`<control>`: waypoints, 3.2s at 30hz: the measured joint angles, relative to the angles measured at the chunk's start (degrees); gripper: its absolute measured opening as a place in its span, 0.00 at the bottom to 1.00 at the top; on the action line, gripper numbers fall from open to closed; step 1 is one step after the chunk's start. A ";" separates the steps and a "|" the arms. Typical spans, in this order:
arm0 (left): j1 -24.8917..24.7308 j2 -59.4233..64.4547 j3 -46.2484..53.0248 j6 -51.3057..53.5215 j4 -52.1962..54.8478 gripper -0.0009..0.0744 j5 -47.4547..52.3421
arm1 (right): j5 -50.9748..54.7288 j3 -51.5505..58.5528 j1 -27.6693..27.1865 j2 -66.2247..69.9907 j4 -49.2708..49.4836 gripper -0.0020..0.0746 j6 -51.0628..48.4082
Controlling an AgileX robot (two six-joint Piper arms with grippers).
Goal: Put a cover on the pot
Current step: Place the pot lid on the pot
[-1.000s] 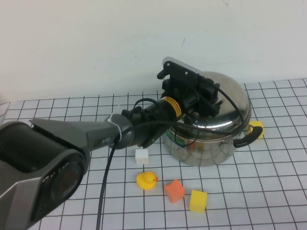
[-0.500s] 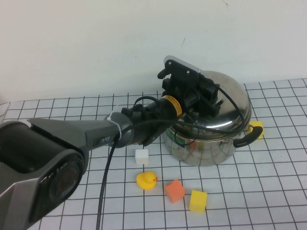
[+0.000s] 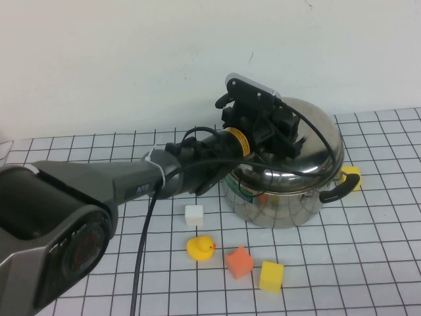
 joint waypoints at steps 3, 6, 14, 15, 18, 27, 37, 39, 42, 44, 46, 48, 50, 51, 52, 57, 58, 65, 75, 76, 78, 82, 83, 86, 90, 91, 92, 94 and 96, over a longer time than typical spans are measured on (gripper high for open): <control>0.00 -0.38 0.00 -0.08 0.23 0.44 0.94 | 0.00 0.00 0.00 0.00 0.00 0.04 0.00; 0.00 -0.60 0.00 -0.12 0.42 0.44 1.42 | 0.00 0.00 0.00 0.00 0.00 0.04 0.00; 0.00 -0.60 -0.88 -0.45 0.95 0.44 2.82 | 0.00 0.00 0.00 0.00 0.00 0.04 0.00; 0.00 -0.60 -1.38 -0.67 1.21 0.44 3.57 | 0.00 0.00 0.00 0.00 0.00 0.04 0.00; -0.10 -0.60 -3.39 -0.91 1.61 0.44 6.89 | 0.00 0.00 0.00 0.00 0.00 0.04 0.00; -0.10 -0.50 -6.38 -3.68 1.74 0.44 12.53 | 0.00 0.00 0.00 0.00 0.00 0.04 0.00; -1.25 -0.41 -6.51 -4.90 2.38 0.44 12.62 | 0.00 0.00 0.00 0.00 0.00 0.04 0.00; -1.25 -0.26 -6.51 -5.20 2.36 0.44 12.51 | 0.00 0.00 0.00 0.00 0.00 0.04 0.00; -1.25 0.00 -6.77 -5.46 2.36 0.44 12.12 | 0.00 0.00 0.00 0.00 0.00 0.04 0.00; -1.25 0.24 -6.85 -5.46 2.36 0.44 12.13 | 0.00 0.00 0.00 0.00 0.00 0.04 0.00; -1.25 0.23 -6.85 -5.46 2.36 0.44 12.13 | 0.00 0.00 0.00 0.00 0.00 0.04 0.00; -1.25 0.23 -6.85 -4.71 2.36 0.44 12.13 | 0.00 0.00 0.00 0.00 0.00 0.04 0.00; -1.25 0.23 -6.89 -4.38 2.36 0.44 12.27 | 0.00 0.00 0.00 0.00 0.00 0.04 0.00; -1.25 0.23 -6.89 -4.38 2.36 0.44 12.27 | 0.00 0.00 0.00 0.00 0.00 0.04 0.00; -1.25 0.23 -6.89 -4.38 2.36 0.44 12.27 | 0.00 0.00 0.00 0.00 0.00 0.04 0.00; -1.25 0.12 -6.89 -4.25 2.36 0.44 12.79 | 0.00 0.00 0.00 0.00 0.00 0.04 0.00; -1.25 0.03 -6.89 -4.25 2.36 0.44 13.21 | 0.00 0.00 0.00 0.00 0.00 0.04 0.00; -1.25 -0.89 -6.89 -3.78 2.62 0.44 16.52 | 0.00 0.00 0.00 0.00 0.00 0.04 0.00; -1.28 -1.01 -6.89 -5.19 3.17 0.44 17.32 | 0.00 0.00 0.00 0.00 0.00 0.04 0.00; -1.38 -1.01 -6.89 -5.77 3.18 0.44 17.75 | 0.00 0.00 0.00 0.00 0.00 0.04 0.00; -1.38 -1.01 -6.89 -6.73 3.07 0.44 18.31 | 0.00 0.00 0.00 0.00 0.00 0.04 0.00; -1.51 -1.01 -6.89 -7.17 3.07 0.44 18.71 | 0.00 0.00 0.00 0.00 0.00 0.04 0.00; -1.51 -1.01 -6.89 -7.17 3.18 0.44 18.71 | 0.00 0.00 0.00 0.00 0.00 0.04 0.00; -1.51 -1.04 -6.89 -7.27 3.18 0.44 18.82 | 0.00 0.00 0.00 0.00 0.00 0.04 0.00; -1.51 -1.04 -6.89 -7.27 3.29 0.44 18.39 | 0.00 0.00 0.00 0.00 0.00 0.04 0.00; -1.51 -1.04 -6.89 -7.41 3.45 0.44 18.18 | 0.00 0.00 0.00 0.00 0.00 0.04 0.00; -1.51 -1.04 -6.89 -7.41 3.46 0.47 18.18 | 0.00 0.00 0.00 0.00 0.00 0.04 0.00; -1.51 -1.42 -6.89 -7.52 3.55 0.59 18.63 | 0.00 0.00 0.00 0.00 0.00 0.04 0.00; -1.51 -2.24 -6.89 -7.52 3.55 0.70 20.05 | 0.00 0.00 0.00 0.00 0.00 0.04 0.00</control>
